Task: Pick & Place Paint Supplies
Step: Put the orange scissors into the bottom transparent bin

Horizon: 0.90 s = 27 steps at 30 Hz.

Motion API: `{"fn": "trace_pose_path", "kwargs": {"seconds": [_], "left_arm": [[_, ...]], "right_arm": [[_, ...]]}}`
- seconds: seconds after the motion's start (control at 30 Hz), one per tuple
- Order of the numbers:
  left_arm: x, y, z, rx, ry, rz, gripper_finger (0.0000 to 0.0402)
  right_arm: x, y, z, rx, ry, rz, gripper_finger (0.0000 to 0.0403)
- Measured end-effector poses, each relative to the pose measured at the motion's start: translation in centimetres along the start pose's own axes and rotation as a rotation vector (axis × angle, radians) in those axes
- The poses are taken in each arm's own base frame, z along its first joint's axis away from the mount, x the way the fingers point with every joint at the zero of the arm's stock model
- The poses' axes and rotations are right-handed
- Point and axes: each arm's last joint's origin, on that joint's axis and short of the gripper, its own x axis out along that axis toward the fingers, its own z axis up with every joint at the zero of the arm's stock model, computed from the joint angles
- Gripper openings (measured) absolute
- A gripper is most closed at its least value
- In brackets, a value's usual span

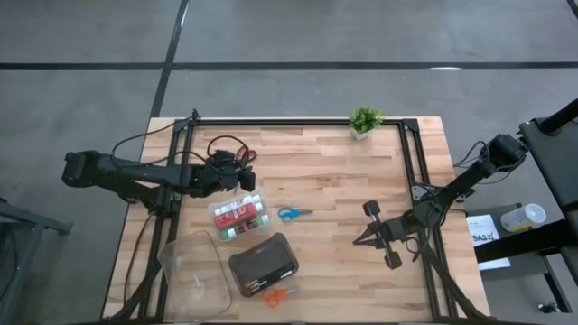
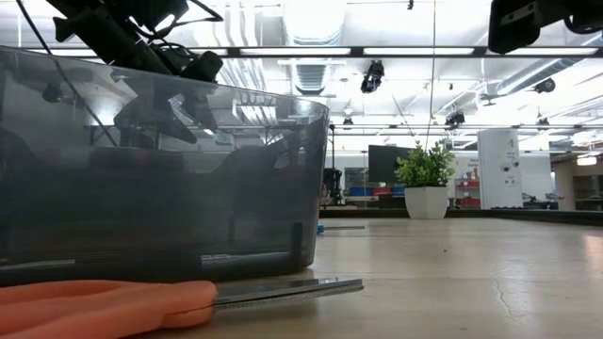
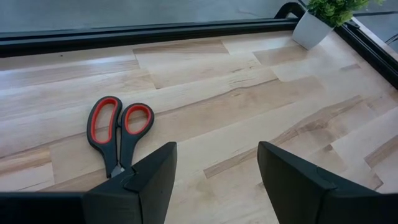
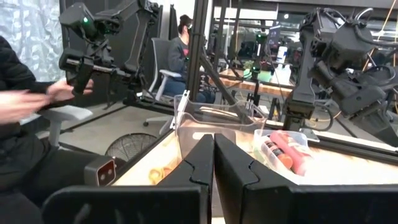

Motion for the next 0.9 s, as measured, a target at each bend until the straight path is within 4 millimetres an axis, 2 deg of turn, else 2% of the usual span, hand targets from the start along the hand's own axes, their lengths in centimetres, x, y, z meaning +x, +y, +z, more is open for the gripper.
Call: {"fn": "trace_pose_path", "kwargs": {"seconds": [0.33,0.53,0.6,0.73,0.9], "left_arm": [[0.0,0.0,0.0,-0.004,0.000,0.000,0.0232],[0.0,-0.2,0.0,-0.065,0.034,-0.043,0.0232],[-0.2,-0.7,0.2,0.013,0.057,-0.114,0.0232],[-2.4,-3.7,0.2,0.207,0.058,-0.387,0.0232],[-7.2,-7.0,0.4,0.311,0.022,-0.561,0.0232]], "right_arm": [[0.2,0.0,0.4,0.004,-0.014,-0.002,0.0008],[0.2,0.0,0.4,0.003,-0.011,-0.002,0.0008],[0.2,0.0,0.4,0.003,-0.011,-0.002,0.0008],[0.2,0.0,0.3,0.003,-0.011,-0.002,0.0008],[0.2,0.0,0.3,0.003,-0.011,-0.002,0.0008]]}}
